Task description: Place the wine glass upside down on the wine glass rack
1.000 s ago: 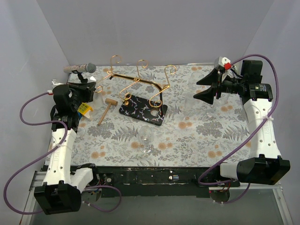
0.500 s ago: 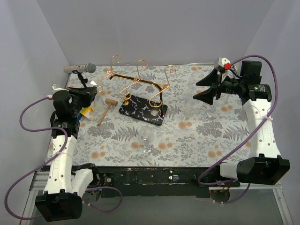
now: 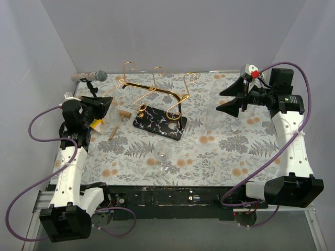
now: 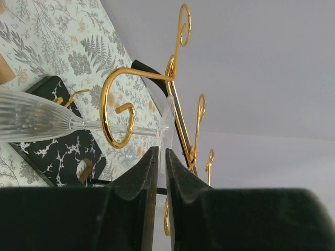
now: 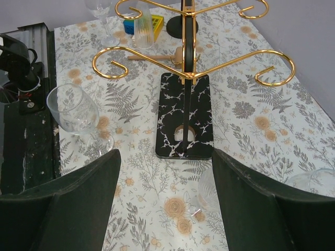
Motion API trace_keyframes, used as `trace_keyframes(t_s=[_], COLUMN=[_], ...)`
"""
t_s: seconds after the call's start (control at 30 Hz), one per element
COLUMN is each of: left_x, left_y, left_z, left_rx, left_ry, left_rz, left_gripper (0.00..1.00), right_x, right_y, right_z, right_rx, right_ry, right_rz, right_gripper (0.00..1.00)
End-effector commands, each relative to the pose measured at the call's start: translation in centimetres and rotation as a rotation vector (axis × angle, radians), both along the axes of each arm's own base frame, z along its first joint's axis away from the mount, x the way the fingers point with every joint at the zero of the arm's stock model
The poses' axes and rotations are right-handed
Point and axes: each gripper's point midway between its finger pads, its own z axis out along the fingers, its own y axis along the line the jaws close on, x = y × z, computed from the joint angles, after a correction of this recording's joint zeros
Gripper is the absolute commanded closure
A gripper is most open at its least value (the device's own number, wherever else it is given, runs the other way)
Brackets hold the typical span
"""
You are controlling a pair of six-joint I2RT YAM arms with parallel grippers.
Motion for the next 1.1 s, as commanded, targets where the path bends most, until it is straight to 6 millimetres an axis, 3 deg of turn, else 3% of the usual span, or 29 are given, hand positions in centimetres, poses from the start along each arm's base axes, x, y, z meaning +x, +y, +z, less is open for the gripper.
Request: trace_keyframes(t_s=[0.0,0.23,0.37,0.77,1.07], left_x=[0.0,-0.2,-0.5,-1.4,-2.4], left_y=[-0.8,-0.9,-0.8,-1.3,-2.2], left_z=[0.9,0.4,0.5,0.5,1.5], left_rx=[-0.008,-0.014,-0.012,-0.013,0.011], left_ry=[-0.031,-0.022,-0.022,-0.031,-0.069], left_rz=[-0.048,-0.053,-0.051,-0.077,-0.119], left_gripper=[0.84,0.73,0.61,0.49,0.31], right_x=[-0.5,-0.4,-0.2,0.0,0.7], right_y=[0.0,-0.1,-0.2,-0.4,-0.8], right_z=[0.8,0.6,0.4,0.0,0.1], right_rx=[0.015,0.014,0.01,-0.001,-0.025], right_ry=[-0.036,-0.03,-0.028,-0.027,-0.032], right_rz=[0.01,0.007,0.0,-0.018,-0.055], right_gripper=[0.21,0.21,0.22,0.21,0.21])
